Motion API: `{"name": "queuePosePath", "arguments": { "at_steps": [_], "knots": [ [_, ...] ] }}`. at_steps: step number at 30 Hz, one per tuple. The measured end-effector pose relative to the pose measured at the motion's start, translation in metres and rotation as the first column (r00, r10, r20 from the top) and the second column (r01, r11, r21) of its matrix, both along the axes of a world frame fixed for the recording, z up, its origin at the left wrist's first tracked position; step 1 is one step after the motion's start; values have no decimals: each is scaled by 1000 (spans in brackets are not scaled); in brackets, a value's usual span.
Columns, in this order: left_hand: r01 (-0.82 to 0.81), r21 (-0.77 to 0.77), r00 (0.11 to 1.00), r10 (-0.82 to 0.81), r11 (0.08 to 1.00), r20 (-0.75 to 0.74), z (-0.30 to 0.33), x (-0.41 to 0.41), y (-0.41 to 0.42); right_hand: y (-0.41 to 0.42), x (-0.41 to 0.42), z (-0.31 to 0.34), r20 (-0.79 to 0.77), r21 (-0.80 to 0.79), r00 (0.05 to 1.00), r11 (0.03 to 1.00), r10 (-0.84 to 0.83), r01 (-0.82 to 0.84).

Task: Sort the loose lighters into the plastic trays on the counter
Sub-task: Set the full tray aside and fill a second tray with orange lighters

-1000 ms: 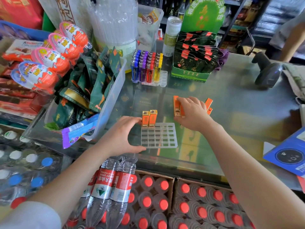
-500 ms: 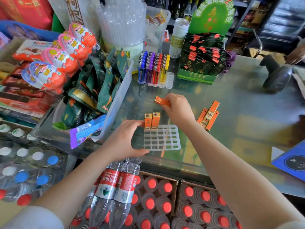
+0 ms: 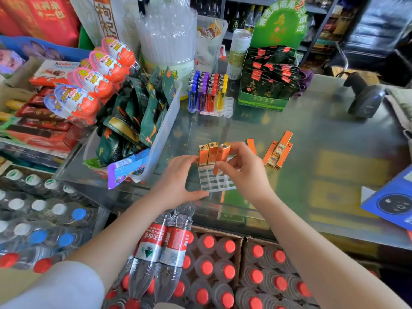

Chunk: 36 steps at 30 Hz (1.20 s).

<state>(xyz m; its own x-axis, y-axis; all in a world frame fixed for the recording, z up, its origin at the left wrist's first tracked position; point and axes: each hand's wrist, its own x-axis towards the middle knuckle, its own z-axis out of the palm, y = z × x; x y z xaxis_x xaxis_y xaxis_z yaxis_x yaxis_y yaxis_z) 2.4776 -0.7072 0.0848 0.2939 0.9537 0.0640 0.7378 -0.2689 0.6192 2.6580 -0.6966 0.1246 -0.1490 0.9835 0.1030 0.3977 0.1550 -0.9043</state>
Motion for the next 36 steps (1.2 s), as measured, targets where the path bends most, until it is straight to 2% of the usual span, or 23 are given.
{"name": "queuePosePath", "arguments": {
  "at_steps": [7,13,17,22,28,32,34,36],
  "knots": [
    [-26,-20,1000,26,999,-10,-2,1,-6,-17,-22,-11,-36,-10,994,995,-101,101],
    [-22,-49,1000,23,999,16,1,1,-7,-17,-29,-7,126,23,981,989,-148,146],
    [-48,-47,998,50,998,33,0,2,-6,-19,-35,-7,150,53,965,976,-217,212],
    [-86,-19,995,86,996,50,1,6,-8,-24,-40,-6,195,57,957,976,-216,209],
    [-78,-23,996,79,997,49,3,5,-8,-15,-36,-1,396,-2,874,952,-280,306],
    [-47,0,998,47,999,32,7,4,-2,-12,-51,4,653,102,723,972,-226,211],
    [-42,-7,999,42,999,11,9,5,4,-11,-57,3,691,131,688,974,-223,185],
    [-43,-32,999,44,999,12,10,6,7,-8,-54,2,666,101,717,977,-206,186]
  ]
}}
